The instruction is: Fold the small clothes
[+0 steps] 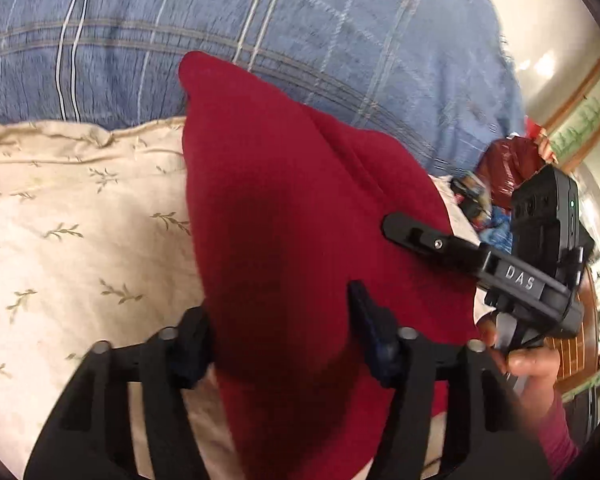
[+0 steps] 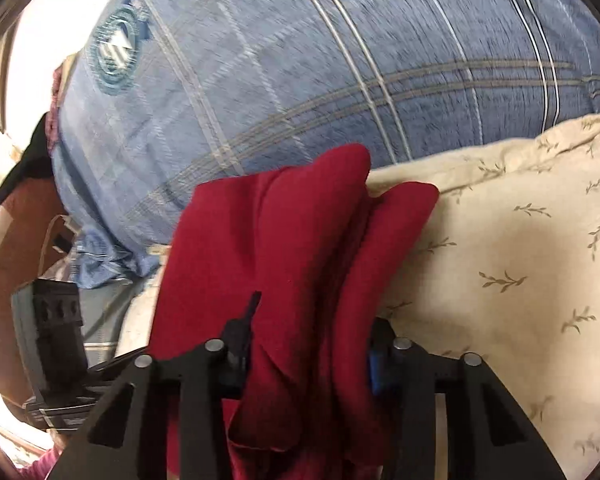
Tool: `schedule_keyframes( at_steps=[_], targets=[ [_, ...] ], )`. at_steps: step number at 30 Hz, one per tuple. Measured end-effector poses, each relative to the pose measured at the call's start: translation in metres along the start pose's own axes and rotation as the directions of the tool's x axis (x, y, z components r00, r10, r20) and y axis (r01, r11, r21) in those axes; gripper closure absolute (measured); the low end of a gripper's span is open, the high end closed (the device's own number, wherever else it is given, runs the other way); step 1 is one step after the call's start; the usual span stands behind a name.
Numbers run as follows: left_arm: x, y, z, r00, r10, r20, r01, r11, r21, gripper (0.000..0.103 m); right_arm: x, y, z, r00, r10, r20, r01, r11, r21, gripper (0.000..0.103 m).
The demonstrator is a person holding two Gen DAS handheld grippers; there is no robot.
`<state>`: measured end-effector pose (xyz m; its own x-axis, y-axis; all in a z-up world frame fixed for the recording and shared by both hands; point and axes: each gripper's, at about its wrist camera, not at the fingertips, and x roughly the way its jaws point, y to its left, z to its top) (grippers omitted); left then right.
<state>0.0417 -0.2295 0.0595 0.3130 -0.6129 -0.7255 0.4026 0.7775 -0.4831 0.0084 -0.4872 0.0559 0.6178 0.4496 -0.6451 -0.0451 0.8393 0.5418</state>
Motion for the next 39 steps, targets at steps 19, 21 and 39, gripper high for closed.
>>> schedule_keyframes(
  at_steps=[19, 21, 39],
  targets=[
    [-0.121, 0.031, -0.108, 0.953, 0.292, 0.076, -0.292, 0.956, -0.012, 0.040, -0.067, 0.129, -0.101, 0.997, -0.074, -0.020, 0.063, 0.940, -0.336, 0.053],
    [-0.125, 0.032, -0.108, 0.938, 0.330, 0.104, -0.331, 0.944, -0.012, 0.039, -0.067, 0.152, -0.113, 0.997, -0.066, -0.040, 0.043, 0.905, -0.424, 0.056],
    [-0.137, 0.017, -0.116, 0.882, 0.414, 0.224, -0.426, 0.905, 0.006, 0.027, -0.062, 0.154, -0.143, 0.969, -0.239, 0.056, 0.241, 0.883, -0.404, 0.047]
  ],
)
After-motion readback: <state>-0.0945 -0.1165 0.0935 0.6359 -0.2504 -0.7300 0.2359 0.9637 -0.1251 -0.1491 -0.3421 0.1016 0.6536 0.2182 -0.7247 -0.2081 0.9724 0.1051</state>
